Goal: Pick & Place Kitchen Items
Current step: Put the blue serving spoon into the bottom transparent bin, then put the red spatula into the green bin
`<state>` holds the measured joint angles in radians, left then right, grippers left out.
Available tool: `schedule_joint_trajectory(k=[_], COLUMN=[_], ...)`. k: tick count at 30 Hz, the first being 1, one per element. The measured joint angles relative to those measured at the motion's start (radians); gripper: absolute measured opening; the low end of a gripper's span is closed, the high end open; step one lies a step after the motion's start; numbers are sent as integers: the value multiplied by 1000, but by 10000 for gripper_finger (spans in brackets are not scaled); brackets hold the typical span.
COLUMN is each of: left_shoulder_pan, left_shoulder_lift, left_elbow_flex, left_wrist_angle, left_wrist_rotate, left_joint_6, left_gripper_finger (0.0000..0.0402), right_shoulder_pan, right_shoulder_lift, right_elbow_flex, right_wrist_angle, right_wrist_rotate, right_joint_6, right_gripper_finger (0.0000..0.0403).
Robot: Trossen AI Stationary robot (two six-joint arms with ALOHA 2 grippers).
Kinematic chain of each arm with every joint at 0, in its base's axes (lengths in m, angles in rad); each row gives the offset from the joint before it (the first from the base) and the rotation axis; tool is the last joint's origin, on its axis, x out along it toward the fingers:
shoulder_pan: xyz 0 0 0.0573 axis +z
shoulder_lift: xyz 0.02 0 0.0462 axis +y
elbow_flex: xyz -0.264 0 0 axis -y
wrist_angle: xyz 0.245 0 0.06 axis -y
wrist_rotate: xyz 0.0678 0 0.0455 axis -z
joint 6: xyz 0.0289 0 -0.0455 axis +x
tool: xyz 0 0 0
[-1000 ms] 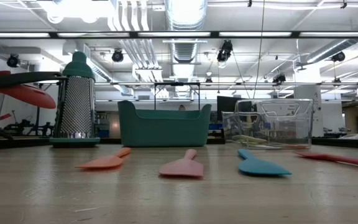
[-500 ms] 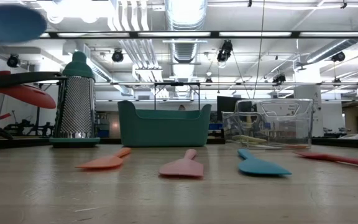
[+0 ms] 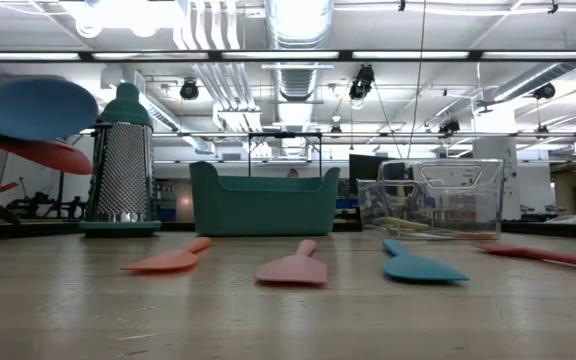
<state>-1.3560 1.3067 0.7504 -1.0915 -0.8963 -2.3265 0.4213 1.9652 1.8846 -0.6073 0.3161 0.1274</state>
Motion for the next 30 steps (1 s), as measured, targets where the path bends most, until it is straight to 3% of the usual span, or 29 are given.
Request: schedule_joint_trajectory(k=[6, 19, 23, 30], left_shoulder_pan=[-3, 2, 25, 76], left_shoulder_lift=[-34, -111, -110, -134], left_elbow_flex=[7, 9, 9, 9], left_wrist_angle=[-21, 37, 107, 91], left_wrist_rotate=[-66, -596, -650, -636], left_joint_6=[48, 351, 486, 590], left_gripper_finger=[180, 186, 186, 168], right_shoulder_pan=[0, 18, 20, 30], right_shoulder_lift=[0, 0, 0, 0], right_elbow_flex=[-48, -121, -142, -213], right_wrist_angle=[7, -35, -52, -86], right_wrist_rotate=[0, -3, -2, 5], right_joint_6=[2, 117, 200, 303], right_gripper_finger=[125, 90, 77, 49])
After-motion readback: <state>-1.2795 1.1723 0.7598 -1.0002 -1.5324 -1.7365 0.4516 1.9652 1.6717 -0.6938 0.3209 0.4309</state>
